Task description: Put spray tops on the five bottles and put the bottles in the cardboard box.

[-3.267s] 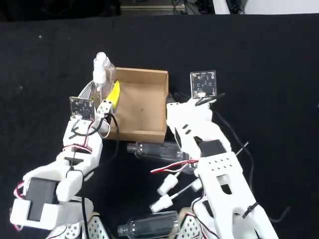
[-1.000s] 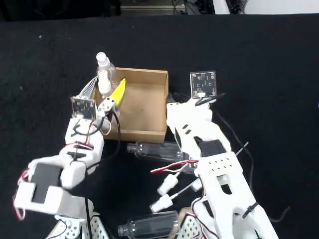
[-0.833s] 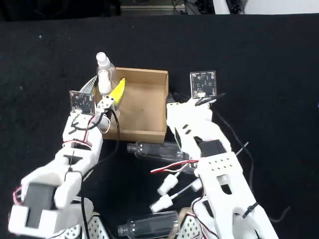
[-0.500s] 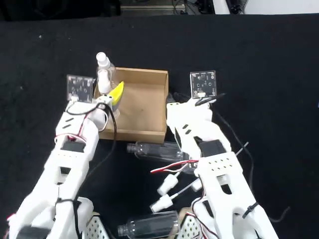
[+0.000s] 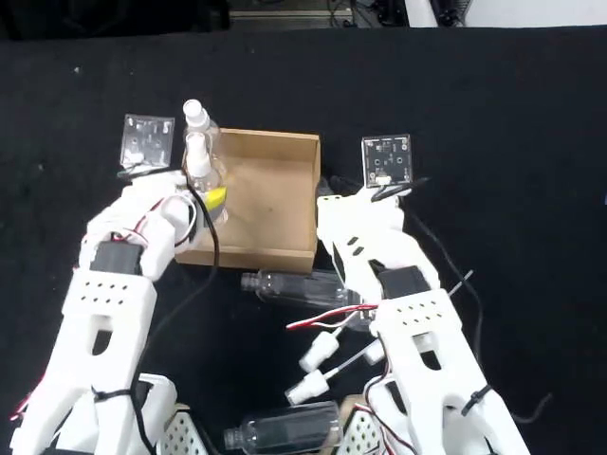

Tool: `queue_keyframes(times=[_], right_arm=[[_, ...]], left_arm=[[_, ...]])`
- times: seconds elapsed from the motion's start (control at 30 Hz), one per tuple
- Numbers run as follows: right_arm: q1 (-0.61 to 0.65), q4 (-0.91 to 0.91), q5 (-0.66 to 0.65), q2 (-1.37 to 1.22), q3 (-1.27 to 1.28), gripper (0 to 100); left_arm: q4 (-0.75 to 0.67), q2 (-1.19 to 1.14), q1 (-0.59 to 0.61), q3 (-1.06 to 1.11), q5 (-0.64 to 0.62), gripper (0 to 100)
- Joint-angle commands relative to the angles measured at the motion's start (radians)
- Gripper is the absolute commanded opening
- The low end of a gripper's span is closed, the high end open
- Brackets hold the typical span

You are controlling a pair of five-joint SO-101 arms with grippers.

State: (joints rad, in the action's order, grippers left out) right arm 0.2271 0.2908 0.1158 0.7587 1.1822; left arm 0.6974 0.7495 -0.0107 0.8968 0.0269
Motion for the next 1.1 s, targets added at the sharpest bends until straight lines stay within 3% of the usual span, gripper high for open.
queue_keyframes(times=[0.0,0.17,0.33,0.43,0.57,0.77,0.93,1.07], right_arm=[[-0.02,-0.026,-0.008,0.004,-0.012,2.2],[-0.023,-0.018,-0.005,0.005,-0.015,2.2],[-0.023,0.02,-0.006,0.005,-0.045,2.2],[-0.021,0.15,0.0,0.005,-0.12,2.2],[-0.014,0.282,-0.006,0.004,-0.209,2.2],[0.025,0.284,-0.003,-0.005,-0.219,2.3],[0.077,0.261,0.0,-0.076,-0.245,8.9],[0.054,0.249,0.0,-0.209,-0.294,11.9]], left_arm=[[0.256,0.038,0.016,-0.183,-0.006,26],[0.499,0.038,0.071,-0.311,-0.006,26],[0.514,0.026,0.291,-0.274,0.003,26],[0.407,0.038,0.369,-0.174,-0.006,26],[0.258,0.026,0.372,-0.061,-0.049,26],[0.098,0.034,0.377,0.045,-0.218,12],[0.081,0.037,0.377,0.113,-0.281,12],[-0.018,0.038,0.378,0.213,-0.302,12]])
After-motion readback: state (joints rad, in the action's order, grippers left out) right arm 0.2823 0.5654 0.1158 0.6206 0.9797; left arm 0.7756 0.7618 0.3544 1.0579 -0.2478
